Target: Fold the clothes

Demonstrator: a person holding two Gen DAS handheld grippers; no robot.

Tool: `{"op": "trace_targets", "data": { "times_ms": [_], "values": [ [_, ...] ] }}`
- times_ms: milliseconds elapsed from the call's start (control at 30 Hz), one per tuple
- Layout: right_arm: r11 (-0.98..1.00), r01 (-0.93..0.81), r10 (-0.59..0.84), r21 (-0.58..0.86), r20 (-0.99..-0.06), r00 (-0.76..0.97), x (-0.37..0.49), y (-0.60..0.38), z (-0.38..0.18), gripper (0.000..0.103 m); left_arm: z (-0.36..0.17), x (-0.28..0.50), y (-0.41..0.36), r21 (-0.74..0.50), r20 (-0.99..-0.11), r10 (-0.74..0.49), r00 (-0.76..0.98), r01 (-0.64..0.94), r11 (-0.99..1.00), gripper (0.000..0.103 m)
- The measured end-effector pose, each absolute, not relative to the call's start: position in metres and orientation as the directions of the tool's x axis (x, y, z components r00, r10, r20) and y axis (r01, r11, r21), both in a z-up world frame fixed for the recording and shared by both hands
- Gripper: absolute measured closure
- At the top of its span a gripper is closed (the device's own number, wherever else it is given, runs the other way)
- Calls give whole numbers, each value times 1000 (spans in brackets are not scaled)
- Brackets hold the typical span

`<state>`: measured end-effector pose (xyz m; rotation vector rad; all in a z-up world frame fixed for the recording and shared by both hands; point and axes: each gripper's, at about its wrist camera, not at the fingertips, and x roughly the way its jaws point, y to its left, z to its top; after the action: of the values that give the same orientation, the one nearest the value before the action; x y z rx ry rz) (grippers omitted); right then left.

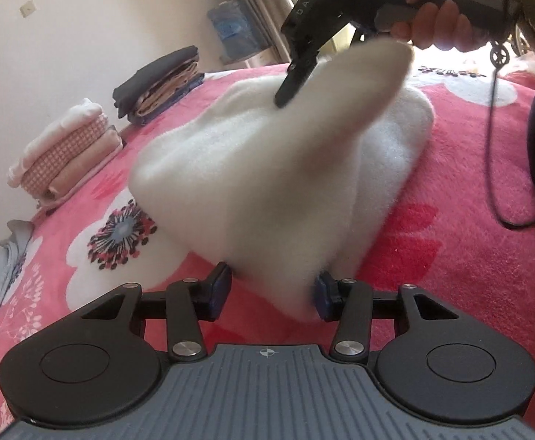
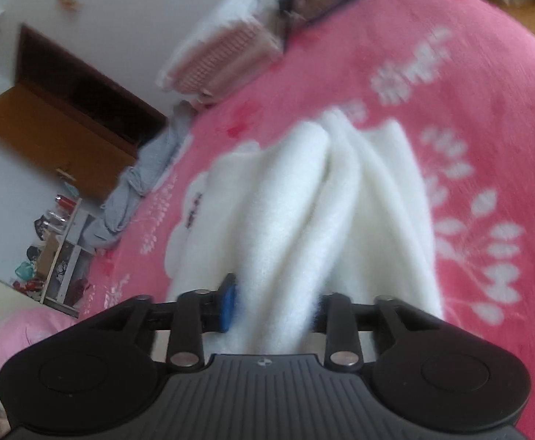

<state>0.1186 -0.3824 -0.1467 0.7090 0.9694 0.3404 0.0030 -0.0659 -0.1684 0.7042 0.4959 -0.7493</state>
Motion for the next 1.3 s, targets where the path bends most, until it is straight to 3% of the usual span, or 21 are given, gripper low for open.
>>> {"op": "trace_targets", "data": {
  "times_ms": [200, 300, 500, 667, 700, 733, 767, 967, 1100, 1300],
  "values": [
    [739, 80, 456, 669, -583, 672, 86, -404, -107, 55, -172, 0, -65, 415, -622, -446, 644, 754, 509, 56],
    [716, 40, 503, 697, -555, 663, 76, -393, -89, 55, -172, -2, -65, 434, -615, -446, 650, 752, 497, 56],
    [806, 91, 487, 584, -743, 459, 87, -358, -101, 55, -172, -7, -68, 468, -593, -429, 681, 725, 505, 56],
    [769, 105, 536, 630, -726, 431, 76, -351, -107, 56, -171, -11, -72, 488, -577, -412, 706, 702, 520, 58],
    [784, 80, 526, 615, -728, 440, 74, -345, -103, 61, -170, -10, -71, 486, -574, -415, 706, 702, 521, 62],
    [798, 55, 516, 600, -729, 450, 72, -340, -100, 77, -170, -10, -71, 491, -570, -420, 707, 702, 515, 64],
    [809, 23, 506, 587, -716, 481, 72, -336, -92, 81, -170, -10, -70, 500, -565, -425, 707, 703, 505, 68],
    [840, -100, 463, 533, -611, 642, 81, -339, -57, 85, -174, -21, -63, 623, -499, -500, 708, 694, 361, 77],
    [852, 1, 432, 523, -705, 563, 94, -356, -109, 85, -179, -19, -60, 627, -512, -530, 677, 715, 309, 77],
    [767, 116, 474, 631, -680, 560, 75, -376, -130, 77, -183, -20, -61, 643, -509, -542, 669, 714, 277, 76]
  ]
}}
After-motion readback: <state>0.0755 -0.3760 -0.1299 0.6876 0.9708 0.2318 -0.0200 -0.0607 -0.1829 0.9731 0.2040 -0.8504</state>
